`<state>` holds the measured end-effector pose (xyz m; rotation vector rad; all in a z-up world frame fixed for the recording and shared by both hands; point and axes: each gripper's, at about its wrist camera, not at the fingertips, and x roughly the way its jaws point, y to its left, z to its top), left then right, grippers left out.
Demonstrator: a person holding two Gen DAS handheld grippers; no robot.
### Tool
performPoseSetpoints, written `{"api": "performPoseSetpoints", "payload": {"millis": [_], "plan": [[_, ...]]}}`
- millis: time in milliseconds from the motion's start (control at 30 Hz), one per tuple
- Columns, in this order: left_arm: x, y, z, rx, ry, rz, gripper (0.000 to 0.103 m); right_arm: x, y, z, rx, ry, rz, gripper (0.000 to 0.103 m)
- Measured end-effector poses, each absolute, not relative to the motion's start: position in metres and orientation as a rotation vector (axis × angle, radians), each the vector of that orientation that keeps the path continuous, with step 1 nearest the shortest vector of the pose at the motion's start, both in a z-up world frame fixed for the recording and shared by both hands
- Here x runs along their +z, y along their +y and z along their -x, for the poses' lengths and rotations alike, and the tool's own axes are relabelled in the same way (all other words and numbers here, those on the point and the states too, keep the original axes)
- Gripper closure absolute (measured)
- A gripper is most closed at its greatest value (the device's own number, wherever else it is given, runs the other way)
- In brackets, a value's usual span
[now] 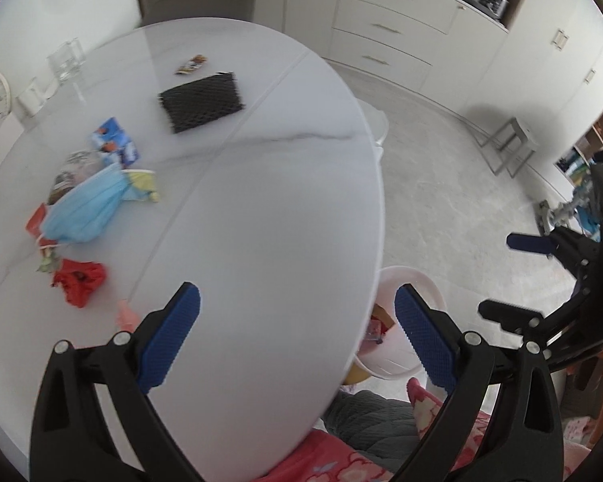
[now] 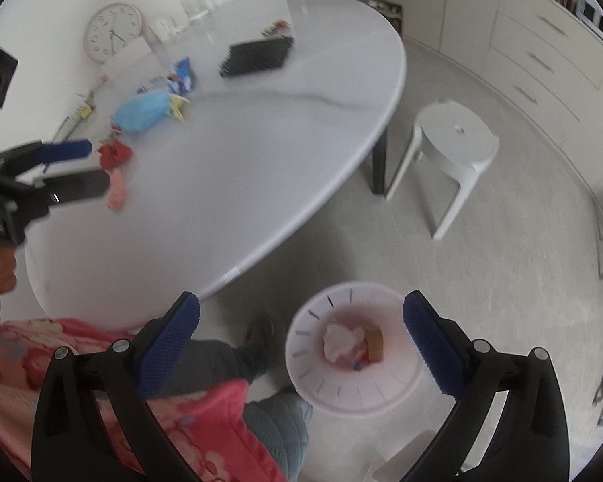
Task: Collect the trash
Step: 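Drop the paper bag and bottle into the wastebasket, opening both tools, then grasp the pink crumpled paper with the left tool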
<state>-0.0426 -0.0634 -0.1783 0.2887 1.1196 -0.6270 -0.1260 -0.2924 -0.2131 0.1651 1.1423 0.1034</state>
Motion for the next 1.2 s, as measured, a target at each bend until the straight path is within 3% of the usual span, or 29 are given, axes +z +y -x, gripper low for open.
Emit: {"api": "performPoseSetpoints", "payload": {"millis": [800, 967, 1033, 1200], "plan": [[-0.254, 0.058, -0.016, -0.353, 1.215, -0.089, 0.010, -0.201, -0.203, 0.002, 0.213, 1.097, -0.144, 0.002], [-0.270, 0.064, -0.023, -0.351, 1.231, -0.087, 0.023, -0.203, -0.192, -0.022, 0.230, 1.103, -0.152, 0.002], [-0.276, 0.065, -0.026, -0.349, 1.249, -0.085, 0.034, -0.203, -0.188, -0.029, 0.238, 1.104, -0.148, 0.002], [-0.289, 0.064, -0.031, -0.337, 1.288, -0.090, 0.049, -0.206, -0.184, -0.040, 0.257, 1.114, -0.144, 0.002]]}}
